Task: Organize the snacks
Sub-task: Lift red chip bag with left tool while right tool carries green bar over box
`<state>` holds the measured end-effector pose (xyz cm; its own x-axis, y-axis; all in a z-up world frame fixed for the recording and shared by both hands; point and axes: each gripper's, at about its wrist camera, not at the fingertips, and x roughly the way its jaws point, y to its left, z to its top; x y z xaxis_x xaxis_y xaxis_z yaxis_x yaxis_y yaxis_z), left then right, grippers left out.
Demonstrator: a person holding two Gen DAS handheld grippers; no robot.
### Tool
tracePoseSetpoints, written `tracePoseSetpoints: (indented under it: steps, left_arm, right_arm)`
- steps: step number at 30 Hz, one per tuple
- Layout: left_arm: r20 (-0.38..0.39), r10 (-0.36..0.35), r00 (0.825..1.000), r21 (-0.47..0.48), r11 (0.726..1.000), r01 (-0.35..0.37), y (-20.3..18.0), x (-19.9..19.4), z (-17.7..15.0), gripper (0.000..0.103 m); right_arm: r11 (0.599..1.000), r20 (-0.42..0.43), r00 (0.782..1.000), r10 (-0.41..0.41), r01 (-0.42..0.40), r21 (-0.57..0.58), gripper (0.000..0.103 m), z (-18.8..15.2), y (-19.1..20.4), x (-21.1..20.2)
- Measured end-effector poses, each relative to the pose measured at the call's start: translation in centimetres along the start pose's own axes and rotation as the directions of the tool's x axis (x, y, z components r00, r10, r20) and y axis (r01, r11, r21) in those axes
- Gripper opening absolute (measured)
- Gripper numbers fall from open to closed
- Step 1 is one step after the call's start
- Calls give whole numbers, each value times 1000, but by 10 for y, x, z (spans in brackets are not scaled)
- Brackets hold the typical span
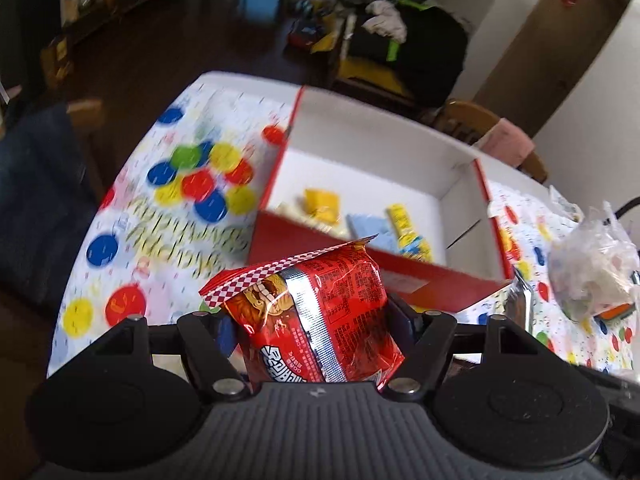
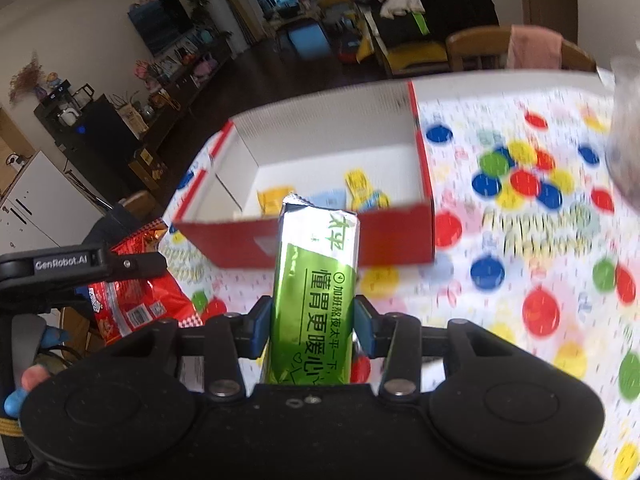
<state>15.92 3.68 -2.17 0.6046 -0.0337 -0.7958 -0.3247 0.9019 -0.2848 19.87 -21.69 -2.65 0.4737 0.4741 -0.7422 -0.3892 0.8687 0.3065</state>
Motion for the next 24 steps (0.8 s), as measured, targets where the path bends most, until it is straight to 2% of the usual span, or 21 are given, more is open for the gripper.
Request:
tracePoseSetpoints:
  steps: [4,11,24]
  left_arm:
    - [39,-12,999,46,999,10,-14,-7,15,72]
    - [71,-4,997,69,998,-1,-28,-5,46,72]
    - [61,46,997,104,993,-52,-46,41,104,72]
  right_arm:
    - [999,35,999,-2,3,-34,41,19,5,-2]
    - [997,71,997,-21,27,-73,41,52,9,6]
    - [990,60,995,-81,87,-110,41,109,4,53]
